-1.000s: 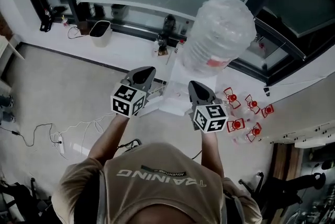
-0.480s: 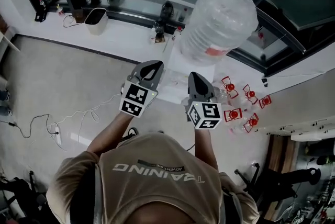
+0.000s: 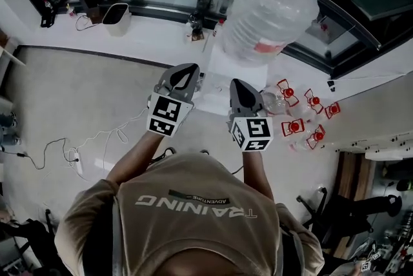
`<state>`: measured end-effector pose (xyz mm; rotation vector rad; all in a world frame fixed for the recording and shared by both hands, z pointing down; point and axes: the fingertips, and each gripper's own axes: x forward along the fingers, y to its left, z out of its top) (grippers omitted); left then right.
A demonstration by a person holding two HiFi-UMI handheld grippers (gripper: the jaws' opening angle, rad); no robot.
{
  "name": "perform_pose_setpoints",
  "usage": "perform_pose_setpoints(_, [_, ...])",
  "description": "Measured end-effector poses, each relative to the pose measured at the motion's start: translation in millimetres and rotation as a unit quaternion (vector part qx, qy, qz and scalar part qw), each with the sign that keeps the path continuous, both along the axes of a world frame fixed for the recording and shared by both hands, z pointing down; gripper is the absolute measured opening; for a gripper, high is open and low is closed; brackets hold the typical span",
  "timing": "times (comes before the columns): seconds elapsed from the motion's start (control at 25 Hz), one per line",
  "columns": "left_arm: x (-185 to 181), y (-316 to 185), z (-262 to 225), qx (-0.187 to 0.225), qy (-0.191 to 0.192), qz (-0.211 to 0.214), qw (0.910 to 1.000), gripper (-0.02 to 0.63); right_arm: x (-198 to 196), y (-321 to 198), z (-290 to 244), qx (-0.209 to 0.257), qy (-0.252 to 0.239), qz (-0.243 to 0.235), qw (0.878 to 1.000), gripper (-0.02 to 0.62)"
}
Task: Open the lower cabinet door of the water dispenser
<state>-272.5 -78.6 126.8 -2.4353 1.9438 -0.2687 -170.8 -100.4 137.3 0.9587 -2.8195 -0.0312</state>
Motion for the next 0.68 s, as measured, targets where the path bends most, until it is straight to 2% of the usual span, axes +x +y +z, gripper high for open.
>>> perform_pose_setpoints(0.16, [-2.3,7.5,2.8,-0.012,0.0,0.004,0.9999,0.0,-3.2,2.1,1.3,-0.001,0.005,-0.002,1.0,0.008])
perform_pose_setpoints(0.32, [-7.9,20.5,11.5,-0.022,0.01,-0.001,0.9997,0.0,-5.8,11.8,4.9,0.023,0.039,0.002,0.999,0.008])
perform_pose_setpoints(0.4, [-7.1,24.0,15.7,-0.025,0.016,-0.001,0.9996,0.0,-5.2,16.7,9.8,0.021,0.047,-0.002,0.999,0.008])
perform_pose_setpoints(0.68, [-10.3,28.3,8.7,-0.013,0.014,0.009,0.9998,0.0,-9.7,20.1,8.8,0.012,0.044,-0.002,0.999,0.008])
